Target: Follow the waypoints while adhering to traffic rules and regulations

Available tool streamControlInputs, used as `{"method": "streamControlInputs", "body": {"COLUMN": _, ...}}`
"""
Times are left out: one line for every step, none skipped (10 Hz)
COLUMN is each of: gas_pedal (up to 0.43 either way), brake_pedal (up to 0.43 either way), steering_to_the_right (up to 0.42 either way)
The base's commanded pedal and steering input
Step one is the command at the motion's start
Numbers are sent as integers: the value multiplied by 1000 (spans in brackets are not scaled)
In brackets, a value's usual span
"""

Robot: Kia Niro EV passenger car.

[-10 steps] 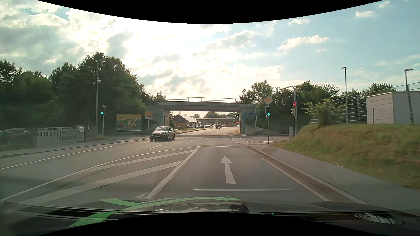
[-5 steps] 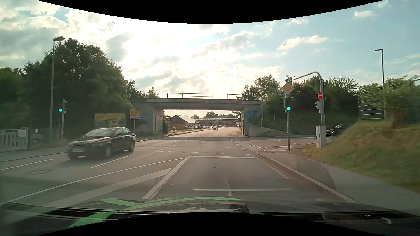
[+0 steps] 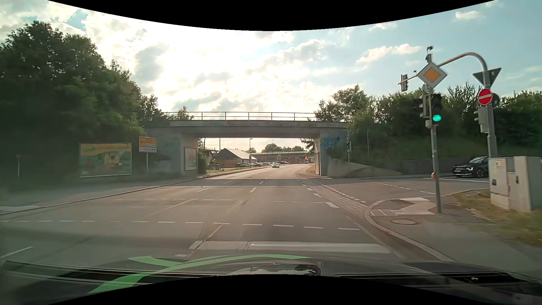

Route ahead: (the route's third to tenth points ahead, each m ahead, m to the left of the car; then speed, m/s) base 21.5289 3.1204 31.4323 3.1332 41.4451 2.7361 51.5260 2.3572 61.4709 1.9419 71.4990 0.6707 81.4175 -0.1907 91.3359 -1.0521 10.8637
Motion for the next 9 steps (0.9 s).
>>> {"method": "streamControlInputs", "body": {"gas_pedal": 118, "brake_pedal": 0, "steering_to_the_right": -6}}
{"method": "streamControlInputs", "body": {"gas_pedal": 118, "brake_pedal": 0, "steering_to_the_right": -8}}
{"method": "streamControlInputs", "body": {"gas_pedal": 118, "brake_pedal": 0, "steering_to_the_right": -9}}
{"method": "streamControlInputs", "body": {"gas_pedal": 118, "brake_pedal": 0, "steering_to_the_right": -9}}
{"method": "streamControlInputs", "body": {"gas_pedal": 118, "brake_pedal": 0, "steering_to_the_right": -8}}
{"method": "streamControlInputs", "body": {"gas_pedal": 118, "brake_pedal": 0, "steering_to_the_right": -7}}
{"method": "streamControlInputs", "body": {"gas_pedal": 118, "brake_pedal": 0, "steering_to_the_right": -7}}
{"method": "streamControlInputs", "body": {"gas_pedal": 118, "brake_pedal": 0, "steering_to_the_right": -6}}
{"method": "streamControlInputs", "body": {"gas_pedal": 118, "brake_pedal": 0, "steering_to_the_right": -5}}
